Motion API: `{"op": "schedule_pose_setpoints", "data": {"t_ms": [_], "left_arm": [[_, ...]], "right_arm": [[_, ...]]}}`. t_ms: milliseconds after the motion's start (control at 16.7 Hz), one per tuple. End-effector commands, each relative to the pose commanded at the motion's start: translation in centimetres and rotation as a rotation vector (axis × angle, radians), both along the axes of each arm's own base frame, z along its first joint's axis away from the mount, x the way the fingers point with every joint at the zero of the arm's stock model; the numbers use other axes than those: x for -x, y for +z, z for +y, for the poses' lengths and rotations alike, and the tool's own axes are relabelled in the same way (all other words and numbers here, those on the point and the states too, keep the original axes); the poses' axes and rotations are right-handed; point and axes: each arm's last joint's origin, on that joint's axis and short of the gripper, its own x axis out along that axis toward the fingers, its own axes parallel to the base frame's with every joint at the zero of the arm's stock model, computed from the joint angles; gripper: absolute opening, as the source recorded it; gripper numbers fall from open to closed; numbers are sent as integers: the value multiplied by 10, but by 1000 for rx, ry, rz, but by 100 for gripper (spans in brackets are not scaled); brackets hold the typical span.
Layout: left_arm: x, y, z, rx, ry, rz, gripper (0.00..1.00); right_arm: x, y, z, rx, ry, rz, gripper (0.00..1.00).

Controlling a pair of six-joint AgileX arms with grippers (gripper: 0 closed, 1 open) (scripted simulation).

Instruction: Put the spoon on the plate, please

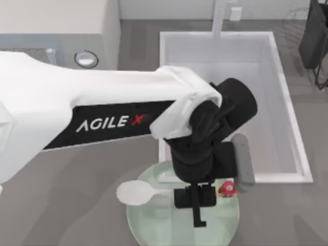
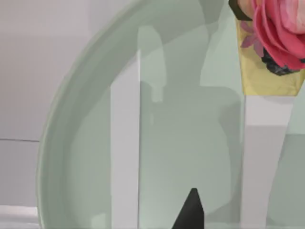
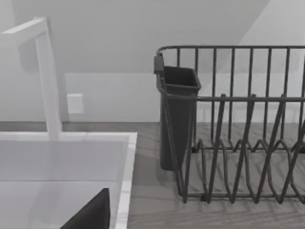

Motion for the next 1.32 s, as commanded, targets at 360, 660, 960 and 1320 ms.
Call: {"op": "schedule_pose_setpoints", "data": {"t_ms": [360,660,960,1320], "left_arm": [[5,-21,4,-56,-5,58,0],[5,-21,4,-56,-5,58,30],[5,-21,4,-56,-5,58,68],[5,-21,4,-56,-5,58,100]], "right_arm": [[0,0,0,0,0,0,100],[0,0,0,0,0,0,100],[0,0,0,0,0,0,100],[0,0,0,0,0,0,100]]}}
